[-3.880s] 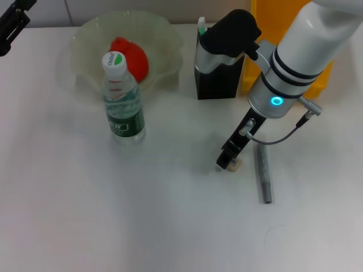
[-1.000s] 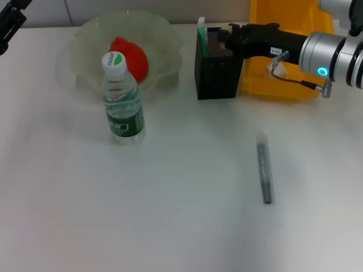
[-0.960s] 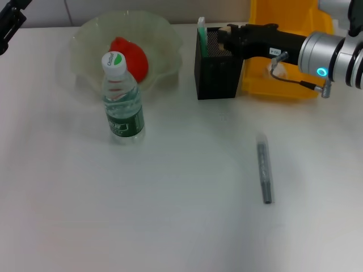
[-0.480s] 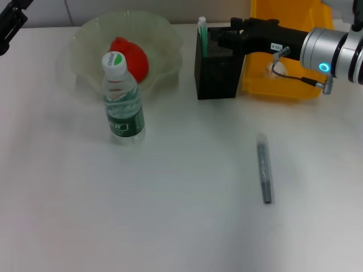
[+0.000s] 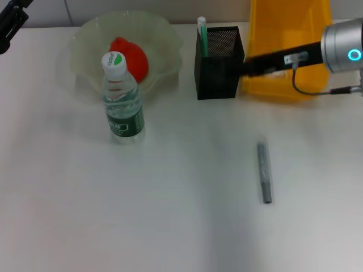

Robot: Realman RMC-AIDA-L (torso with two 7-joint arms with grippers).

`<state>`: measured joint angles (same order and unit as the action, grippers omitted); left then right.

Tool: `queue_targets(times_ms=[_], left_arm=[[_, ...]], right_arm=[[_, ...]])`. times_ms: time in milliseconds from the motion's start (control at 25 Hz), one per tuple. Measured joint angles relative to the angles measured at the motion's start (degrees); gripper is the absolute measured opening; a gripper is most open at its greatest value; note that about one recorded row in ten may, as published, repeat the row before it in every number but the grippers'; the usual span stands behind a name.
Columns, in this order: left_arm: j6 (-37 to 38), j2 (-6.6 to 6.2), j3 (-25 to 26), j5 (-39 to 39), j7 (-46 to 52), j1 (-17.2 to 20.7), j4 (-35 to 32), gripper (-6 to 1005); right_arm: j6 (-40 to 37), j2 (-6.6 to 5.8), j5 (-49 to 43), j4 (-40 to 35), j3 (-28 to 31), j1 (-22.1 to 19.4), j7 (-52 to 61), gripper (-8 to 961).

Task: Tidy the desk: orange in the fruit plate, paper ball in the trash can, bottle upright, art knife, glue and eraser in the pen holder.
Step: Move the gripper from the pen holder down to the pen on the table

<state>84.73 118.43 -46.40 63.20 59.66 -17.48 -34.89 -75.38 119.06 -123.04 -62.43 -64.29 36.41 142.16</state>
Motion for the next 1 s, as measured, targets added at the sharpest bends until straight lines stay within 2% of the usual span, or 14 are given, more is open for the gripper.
queue_targets(times_ms=[40, 80, 200, 240, 280, 400, 480, 560, 600, 640, 760, 1000], left_arm=[[-0.1, 0.00, 0.0, 0.0, -0.1, -0.1, 0.0, 580], [-0.1, 0.00, 0.0, 0.0, -0.1, -0.1, 0.0, 580], [-0.4, 0.01, 0.1, 0.1, -0.2, -0.5, 0.0, 580], [-0.4, 0.02, 0.1, 0.2, -0.3, -0.7, 0.0, 580], [-0.5, 0.03, 0.1, 0.2, -0.7, -0.7, 0.1, 580], [-0.5, 0.04, 0.1, 0.1, -1.6, -0.7, 0.6, 580], [-0.5, 0.05, 0.1, 0.1, -2.3, -0.7, 1.1, 581], [-0.6, 0.03, 0.1, 0.1, -2.7, -0.7, 1.6, 581], [-0.6, 0.03, 0.1, 0.1, -2.7, -0.7, 1.6, 581], [-0.6, 0.00, 0.2, 0.0, -3.2, -0.7, 2.0, 581], [-0.6, -0.02, 0.4, 0.0, -3.7, -0.6, 2.2, 581], [-0.5, -0.04, 1.0, 0.0, -3.9, -0.2, 2.3, 581]], right_arm=[[-5.9, -0.15, -6.0, -1.2, 0.1, 2.7, 8.3, 627], [-5.9, -0.15, -6.0, -1.2, 0.1, 2.7, 8.3, 624], [-12.3, -0.20, -15.1, -1.4, -0.3, 7.0, 16.9, 615], [-14.2, -0.03, -21.5, -0.8, -0.5, 9.5, 20.7, 613], [-14.2, -0.03, -21.5, -0.8, -0.5, 9.5, 20.7, 610], [-15.1, 0.06, -29.5, 2.4, -1.2, 13.2, 24.9, 601], [-14.5, 0.17, -34.9, 7.7, -2.1, 17.2, 26.5, 595], [-13.2, 0.30, -36.9, 11.8, -2.7, 20.0, 26.7, 589], [-13.2, 0.30, -36.9, 11.8, -2.7, 20.0, 26.7, 587], [-11.5, 0.42, -37.2, 15.4, -3.2, 21.9, 26.8, 584], [-9.0, 0.51, -37.2, 19.6, -3.8, 23.9, 26.9, 575], [-5.7, 0.54, -37.2, 25.2, -4.6, 25.9, 27.0, 558]])
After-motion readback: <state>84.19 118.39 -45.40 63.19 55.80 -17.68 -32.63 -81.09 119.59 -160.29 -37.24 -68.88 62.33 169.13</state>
